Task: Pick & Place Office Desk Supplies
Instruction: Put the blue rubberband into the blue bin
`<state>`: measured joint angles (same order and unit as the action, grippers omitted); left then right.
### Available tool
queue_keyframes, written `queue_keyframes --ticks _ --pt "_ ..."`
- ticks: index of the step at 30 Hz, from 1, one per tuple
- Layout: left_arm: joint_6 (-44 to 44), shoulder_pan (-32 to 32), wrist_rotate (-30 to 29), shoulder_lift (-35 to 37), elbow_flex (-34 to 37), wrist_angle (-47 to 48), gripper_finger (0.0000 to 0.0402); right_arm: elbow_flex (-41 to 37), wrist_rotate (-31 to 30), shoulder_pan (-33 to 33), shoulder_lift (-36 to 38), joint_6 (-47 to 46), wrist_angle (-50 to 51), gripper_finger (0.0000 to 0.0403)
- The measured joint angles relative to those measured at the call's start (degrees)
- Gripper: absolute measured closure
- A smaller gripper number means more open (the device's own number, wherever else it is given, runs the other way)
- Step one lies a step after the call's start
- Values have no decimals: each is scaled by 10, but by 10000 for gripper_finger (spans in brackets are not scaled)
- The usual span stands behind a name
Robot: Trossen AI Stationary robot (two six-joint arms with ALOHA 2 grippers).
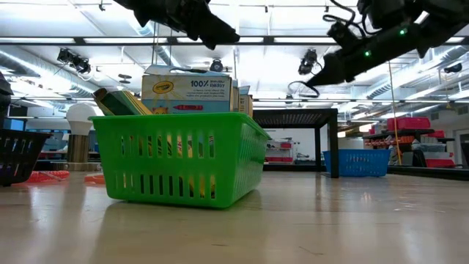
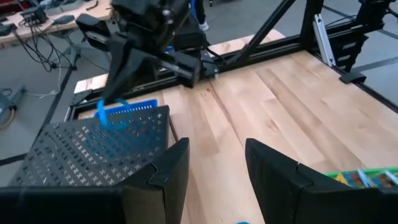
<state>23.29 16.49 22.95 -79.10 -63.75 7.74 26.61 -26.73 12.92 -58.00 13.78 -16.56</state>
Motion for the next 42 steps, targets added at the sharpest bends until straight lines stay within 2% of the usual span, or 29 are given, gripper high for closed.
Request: queue_keyframes --ticks 6,13,17,19,27,36,42 --pt "7 0 0 -5 0 -6 236 0 -68 21 0 -10 23 403" --pt "9 1 0 -5 0 -7 236 0 -208 33 13 -18 68 403" --pt "9 1 0 -5 0 -7 236 0 -273 35 21 -77 137 403" --pt "9 1 0 -5 0 -6 236 0 -285 35 23 -111 173 403" --pt "9 2 -4 -5 0 -6 236 0 -276 35 23 -215 276 403" --pt "9 2 -5 -5 0 -6 236 0 -197 35 22 -315 382 403" --pt "9 2 -5 -5 0 -6 236 0 -156 38 21 -345 427 403"
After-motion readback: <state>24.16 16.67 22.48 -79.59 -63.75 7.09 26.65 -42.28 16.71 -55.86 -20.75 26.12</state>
